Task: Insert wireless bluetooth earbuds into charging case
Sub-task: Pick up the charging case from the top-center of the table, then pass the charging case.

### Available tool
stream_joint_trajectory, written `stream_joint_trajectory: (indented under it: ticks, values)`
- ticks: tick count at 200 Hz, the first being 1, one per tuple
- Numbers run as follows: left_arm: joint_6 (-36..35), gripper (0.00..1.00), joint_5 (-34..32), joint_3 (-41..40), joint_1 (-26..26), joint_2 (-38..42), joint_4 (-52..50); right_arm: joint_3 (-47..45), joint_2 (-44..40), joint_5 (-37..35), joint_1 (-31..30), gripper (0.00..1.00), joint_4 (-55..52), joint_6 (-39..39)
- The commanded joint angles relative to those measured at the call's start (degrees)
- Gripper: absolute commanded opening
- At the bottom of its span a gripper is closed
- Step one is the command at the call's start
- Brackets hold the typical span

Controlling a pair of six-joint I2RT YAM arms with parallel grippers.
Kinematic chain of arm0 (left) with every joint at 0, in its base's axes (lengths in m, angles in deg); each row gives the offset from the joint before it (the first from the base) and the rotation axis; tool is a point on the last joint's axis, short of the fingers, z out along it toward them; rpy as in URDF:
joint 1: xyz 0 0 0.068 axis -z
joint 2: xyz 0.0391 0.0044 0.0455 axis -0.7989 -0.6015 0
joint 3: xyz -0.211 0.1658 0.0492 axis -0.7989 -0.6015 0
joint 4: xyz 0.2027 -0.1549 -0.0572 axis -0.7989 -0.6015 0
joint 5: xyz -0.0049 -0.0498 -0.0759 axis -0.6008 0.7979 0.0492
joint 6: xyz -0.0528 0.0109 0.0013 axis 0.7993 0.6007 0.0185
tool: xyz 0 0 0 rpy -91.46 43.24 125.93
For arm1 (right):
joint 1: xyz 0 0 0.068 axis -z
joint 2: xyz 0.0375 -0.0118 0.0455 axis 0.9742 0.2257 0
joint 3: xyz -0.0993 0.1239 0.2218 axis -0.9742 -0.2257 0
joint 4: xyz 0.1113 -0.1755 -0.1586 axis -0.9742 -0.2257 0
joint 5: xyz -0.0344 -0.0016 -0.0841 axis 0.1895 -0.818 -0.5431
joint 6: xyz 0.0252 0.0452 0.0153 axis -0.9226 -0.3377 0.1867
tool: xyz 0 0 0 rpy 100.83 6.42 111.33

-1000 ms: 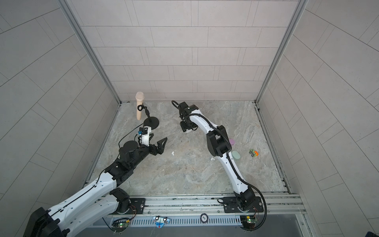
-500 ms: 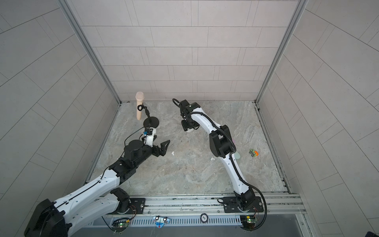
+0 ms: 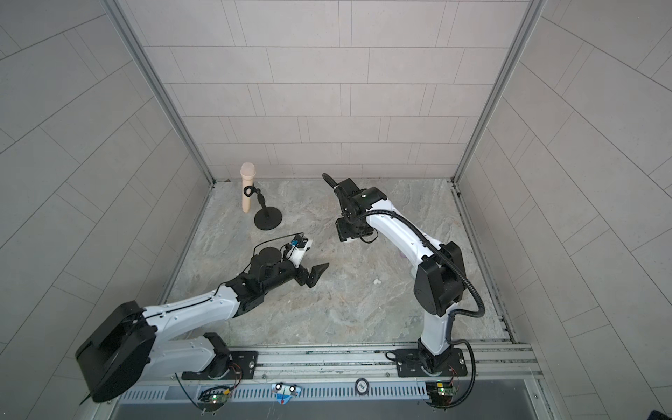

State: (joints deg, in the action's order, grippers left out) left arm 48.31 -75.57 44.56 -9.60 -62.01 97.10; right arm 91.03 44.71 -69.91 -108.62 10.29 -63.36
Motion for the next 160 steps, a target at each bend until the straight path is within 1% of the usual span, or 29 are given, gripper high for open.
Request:
stream_joint_trajectory:
  ticks: [1,23,51,66,105,136,160]
  values:
    - [-2.87,1.00,4.74,1.56,2.34,-2.93,9.62,-5.25,-6.32,0.34,-1.85,0.58,1.98,-6.72]
    - [-4.03,1.00,5.82,1.77,3.68,-5.55,12.99,-9.24,-11.24,0.20,-3.40,0.59,2.73,-10.68]
    - [-5.48,1.00,10.23,2.35,4.98,-9.11,16.85,-12.17,-16.07,0.55,-5.50,0.59,2.38,-14.26]
    - [-6.35,1.00,11.53,2.31,5.65,-10.24,19.29,-13.39,-18.08,0.64,-6.39,0.59,1.80,-15.81]
    - [-3.93,1.00,15.50,4.18,5.94,-13.94,26.69,-16.26,-23.04,1.30,-7.56,0.59,1.25,-19.04]
    - [-3.90,0.95,17.62,7.46,6.36,-16.78,27.77,-17.35,-25.13,1.17,-7.63,0.59,-0.01,-20.13]
    - [-6.28,0.90,18.18,9.45,7.35,-17.81,24.53,-17.17,-26.19,0.78,-7.73,0.59,-0.85,-20.56]
